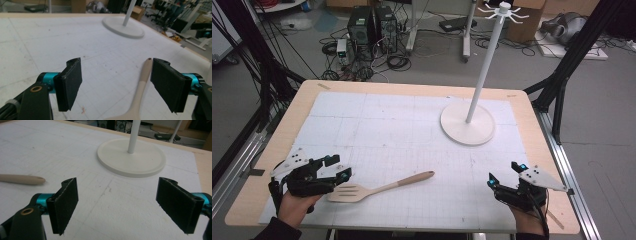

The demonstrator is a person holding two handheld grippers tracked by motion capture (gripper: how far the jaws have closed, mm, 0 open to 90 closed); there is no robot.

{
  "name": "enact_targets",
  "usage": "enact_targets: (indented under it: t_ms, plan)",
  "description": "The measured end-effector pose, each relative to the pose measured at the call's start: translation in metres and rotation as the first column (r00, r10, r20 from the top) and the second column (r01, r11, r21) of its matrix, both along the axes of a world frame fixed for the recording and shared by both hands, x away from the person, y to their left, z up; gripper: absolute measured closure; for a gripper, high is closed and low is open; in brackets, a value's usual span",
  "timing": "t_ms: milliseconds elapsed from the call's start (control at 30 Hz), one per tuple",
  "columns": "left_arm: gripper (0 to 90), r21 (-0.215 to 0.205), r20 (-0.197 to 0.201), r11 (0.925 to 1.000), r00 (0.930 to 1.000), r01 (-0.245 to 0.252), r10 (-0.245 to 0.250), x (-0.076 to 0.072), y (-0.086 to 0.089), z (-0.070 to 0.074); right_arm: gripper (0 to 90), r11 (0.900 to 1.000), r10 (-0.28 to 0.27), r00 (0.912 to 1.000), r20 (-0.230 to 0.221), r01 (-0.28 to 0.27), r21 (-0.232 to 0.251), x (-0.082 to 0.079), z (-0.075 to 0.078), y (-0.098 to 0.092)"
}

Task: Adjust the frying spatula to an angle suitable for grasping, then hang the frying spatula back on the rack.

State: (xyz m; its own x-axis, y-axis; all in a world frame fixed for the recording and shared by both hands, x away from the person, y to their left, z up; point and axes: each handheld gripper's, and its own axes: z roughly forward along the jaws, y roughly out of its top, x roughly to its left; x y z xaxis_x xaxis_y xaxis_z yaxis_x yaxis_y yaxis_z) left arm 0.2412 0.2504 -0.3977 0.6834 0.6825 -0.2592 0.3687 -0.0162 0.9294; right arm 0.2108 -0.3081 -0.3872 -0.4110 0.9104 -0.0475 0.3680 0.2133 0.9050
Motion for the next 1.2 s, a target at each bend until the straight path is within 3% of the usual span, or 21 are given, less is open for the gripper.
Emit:
enact_targets:
  t_ms: [200,500,667,833,933,1033,1133,1200]
  plan:
    - [25.3,-0.003,0.031,1.0,0.9995,0.001,-0.001,0.0,0.002,0.001,16.9,1.0,-0.006,0.9999,0.013,0.006,0.009,0.001,0.0,0.002]
    - [25.4,0.022,0.042,0.9995,0.9989,-0.02,0.02,-0.002,0.002,0.001,17.1,0.999,-0.016,0.9997,0.02,0.015,0.032,-0.001,0.0,-0.002]
    - [26.5,0.061,0.04,0.9981,0.9992,-0.004,0.001,0.001,-0.001,0.002,17.4,0.999,-0.016,0.9998,0.011,0.016,0.028,0.001,-0.002,-0.002]
    - [27.1,0.054,0.028,0.9985,0.9995,0.01,-0.011,0.004,0.001,0.005,17.4,1.0,-0.013,0.9998,0.016,0.012,0.026,0.0,-0.002,0.0]
    - [29.3,0.046,0.016,0.9978,0.9986,0.049,-0.049,0.01,0.001,0.01,17.4,0.999,-0.014,0.9998,0.015,0.014,0.034,0.0,-0.002,0.0]
    - [30.6,0.079,0.006,0.9914,0.9945,0.104,-0.105,0.016,-0.005,0.016,17.4,0.999,-0.011,0.9998,0.016,0.011,0.031,0.0,-0.001,0.0]
    - [30.7,0.14,-0.025,0.9785,0.9884,0.152,-0.15,0.022,-0.018,0.017,17.4,0.999,-0.009,0.9997,0.022,0.008,0.034,-0.001,0.0,0.002]
    - [31.9,0.149,-0.045,0.9703,0.9816,0.19,-0.186,0.024,-0.028,0.018,17.4,0.999,-0.006,0.9996,0.026,0.005,0.036,-0.002,0.002,0.003]
